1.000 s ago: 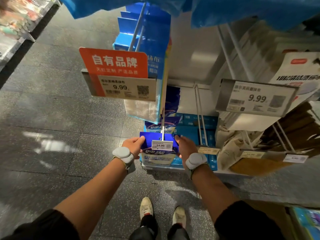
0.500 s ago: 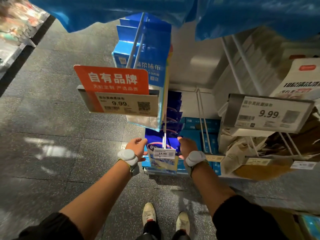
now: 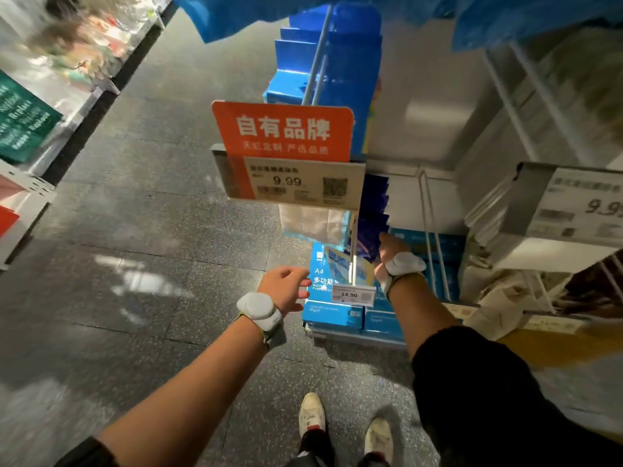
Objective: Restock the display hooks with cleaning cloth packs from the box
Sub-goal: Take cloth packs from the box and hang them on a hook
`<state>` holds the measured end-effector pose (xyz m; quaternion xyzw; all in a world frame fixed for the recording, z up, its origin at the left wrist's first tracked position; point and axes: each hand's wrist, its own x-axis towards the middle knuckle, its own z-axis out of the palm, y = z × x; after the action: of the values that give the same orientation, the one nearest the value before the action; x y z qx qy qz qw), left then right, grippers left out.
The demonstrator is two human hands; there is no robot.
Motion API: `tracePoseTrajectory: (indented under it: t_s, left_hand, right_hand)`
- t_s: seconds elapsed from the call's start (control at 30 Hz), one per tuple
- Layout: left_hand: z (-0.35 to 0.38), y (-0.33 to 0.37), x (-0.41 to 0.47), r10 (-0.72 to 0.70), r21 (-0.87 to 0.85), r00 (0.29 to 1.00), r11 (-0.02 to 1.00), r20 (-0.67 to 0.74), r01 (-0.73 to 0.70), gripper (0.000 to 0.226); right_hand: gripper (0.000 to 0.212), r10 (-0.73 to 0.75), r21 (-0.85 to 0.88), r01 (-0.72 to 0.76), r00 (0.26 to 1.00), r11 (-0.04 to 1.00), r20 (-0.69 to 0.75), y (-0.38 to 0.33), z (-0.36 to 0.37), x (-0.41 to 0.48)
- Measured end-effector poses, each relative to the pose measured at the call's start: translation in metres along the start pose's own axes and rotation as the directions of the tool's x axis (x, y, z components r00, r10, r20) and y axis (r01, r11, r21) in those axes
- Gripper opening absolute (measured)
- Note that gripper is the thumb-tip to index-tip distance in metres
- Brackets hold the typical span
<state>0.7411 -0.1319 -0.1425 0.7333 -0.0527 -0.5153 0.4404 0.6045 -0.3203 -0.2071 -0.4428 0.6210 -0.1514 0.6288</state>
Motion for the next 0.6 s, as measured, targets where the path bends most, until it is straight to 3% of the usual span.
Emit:
tracePoseTrajectory:
  t_s: [0.07, 0.17, 0.27, 0.37, 0.5, 0.6]
  left_hand:
    - [-0.002, 0.003, -0.01, 0.023, -0.008, 1.0, 1.0, 0.019, -0.023, 0.013]
    - [0.001, 0.01, -0.021, 0.041, 0.011, 0.999, 0.999, 0.034, -0.042, 0.013]
    - [0.015, 0.019, -0.037, 0.095, 0.068, 0.993, 0.993, 0.069, -0.1, 0.014]
    - [0.036, 0.027, -0.054, 0.147, 0.088, 0.981, 0.983, 0.125, -0.159, 0.016]
    - [0.073, 0.039, -0.075, 0.141, 0.181, 0.959, 0.965, 0.244, -0.188, 0.017]
    - [0.116, 0.043, -0.101, 0.08, 0.269, 0.932, 0.946, 0.352, -0.183, 0.02]
  right_hand:
    - [0.024, -0.053, -0.051, 0.052, 0.998, 0.997, -0.019, -0.002, -0.005, -0.007]
    - [0.027, -0.096, -0.093, 0.095, 0.995, 0.991, -0.01, -0.012, -0.015, -0.018]
    - [0.017, -0.09, 0.072, 0.092, 0.995, 0.993, -0.031, -0.032, -0.028, -0.065]
    - [0.012, -0.056, 0.319, 0.037, 0.997, 0.947, 0.052, -0.041, -0.044, -0.115]
    - [0.018, -0.089, 0.3, 0.065, 0.994, 0.952, 0.066, -0.041, -0.077, -0.17]
    - [0.021, -0.114, 0.239, 0.113, 0.993, 0.964, -0.011, -0.03, -0.116, -0.205]
